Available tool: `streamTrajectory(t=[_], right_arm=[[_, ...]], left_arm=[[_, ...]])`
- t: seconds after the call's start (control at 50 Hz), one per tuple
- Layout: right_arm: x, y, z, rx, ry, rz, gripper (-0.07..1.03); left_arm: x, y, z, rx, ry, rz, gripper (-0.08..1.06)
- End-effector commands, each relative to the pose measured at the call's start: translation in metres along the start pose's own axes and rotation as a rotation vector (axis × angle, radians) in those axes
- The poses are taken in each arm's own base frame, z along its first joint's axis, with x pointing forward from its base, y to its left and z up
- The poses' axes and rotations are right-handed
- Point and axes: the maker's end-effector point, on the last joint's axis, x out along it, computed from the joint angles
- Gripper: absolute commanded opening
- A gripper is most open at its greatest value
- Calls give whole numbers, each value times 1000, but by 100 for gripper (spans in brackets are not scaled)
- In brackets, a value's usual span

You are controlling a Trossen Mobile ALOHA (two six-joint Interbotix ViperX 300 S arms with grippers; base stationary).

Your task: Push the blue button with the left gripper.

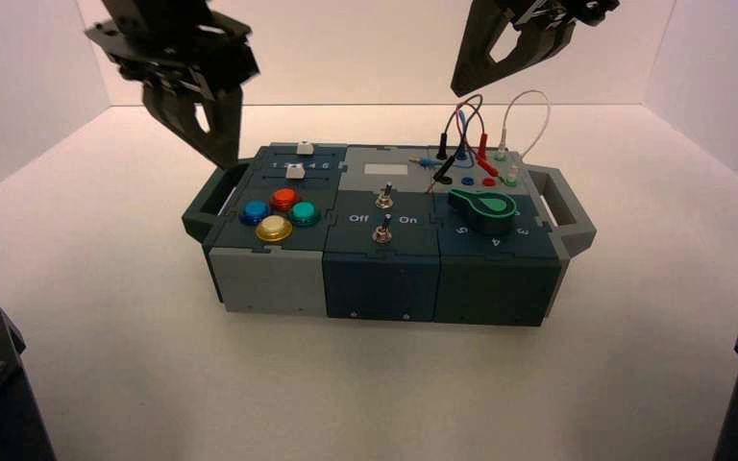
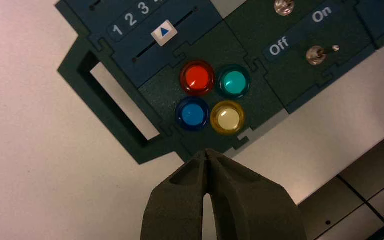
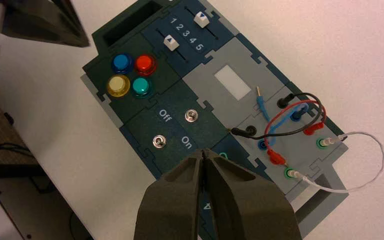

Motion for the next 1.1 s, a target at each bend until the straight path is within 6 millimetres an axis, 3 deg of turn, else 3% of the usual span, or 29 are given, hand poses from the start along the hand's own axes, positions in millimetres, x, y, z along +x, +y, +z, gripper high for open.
streamTrajectory(t=[0.02,0.54,1.1], right_arm=[[-5,4,14,-5,-36,9,-2],[-4,11,12,-21,-31,27,-2],[-5,16,12,-30,-32,38,-2]], left_arm=[[0,0,15,6,-23,0,-3],[25,1,26,6,8,3,-3],[49,3,23,13,65,9,-3]])
